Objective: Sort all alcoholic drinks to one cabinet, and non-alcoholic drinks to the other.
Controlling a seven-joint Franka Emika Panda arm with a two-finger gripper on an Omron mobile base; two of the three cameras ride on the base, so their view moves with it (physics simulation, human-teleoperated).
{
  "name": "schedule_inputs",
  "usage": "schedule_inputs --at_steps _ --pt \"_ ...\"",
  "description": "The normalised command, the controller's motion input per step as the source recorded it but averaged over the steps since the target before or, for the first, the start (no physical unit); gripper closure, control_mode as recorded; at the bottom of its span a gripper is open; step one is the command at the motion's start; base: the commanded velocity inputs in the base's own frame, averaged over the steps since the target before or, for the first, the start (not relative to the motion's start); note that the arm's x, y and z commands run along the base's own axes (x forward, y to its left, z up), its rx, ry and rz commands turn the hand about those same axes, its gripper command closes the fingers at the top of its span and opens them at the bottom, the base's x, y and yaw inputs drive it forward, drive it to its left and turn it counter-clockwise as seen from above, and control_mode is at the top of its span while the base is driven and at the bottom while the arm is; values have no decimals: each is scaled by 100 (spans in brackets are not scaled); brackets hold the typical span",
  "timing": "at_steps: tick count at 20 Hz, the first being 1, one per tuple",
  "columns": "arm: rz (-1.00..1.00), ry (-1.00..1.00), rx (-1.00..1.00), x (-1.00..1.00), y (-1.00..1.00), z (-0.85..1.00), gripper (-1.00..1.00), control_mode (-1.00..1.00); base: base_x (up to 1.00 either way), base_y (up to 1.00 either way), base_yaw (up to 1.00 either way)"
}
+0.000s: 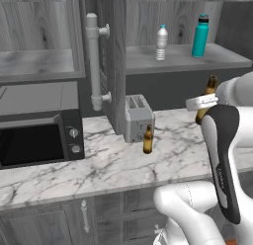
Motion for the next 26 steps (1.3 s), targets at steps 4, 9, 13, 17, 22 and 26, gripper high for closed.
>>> schedule_inputs --at_steps 4,9,13,17,22,26 --pt "0 0 0 -14 3 2 100 100 -13 2 0" --pt "0 0 0 0 0 0 100 100 -26 1 0" --pt "0 0 0 0 0 0 100 100 -32 0 0" --pt "0 0 0 0 0 0 100 100 -44 0 0" --pt "0 0 0 0 0 0 100 100 -60 0 0" --pt "0 0 0 0 0 0 100 100 -61 0 0"
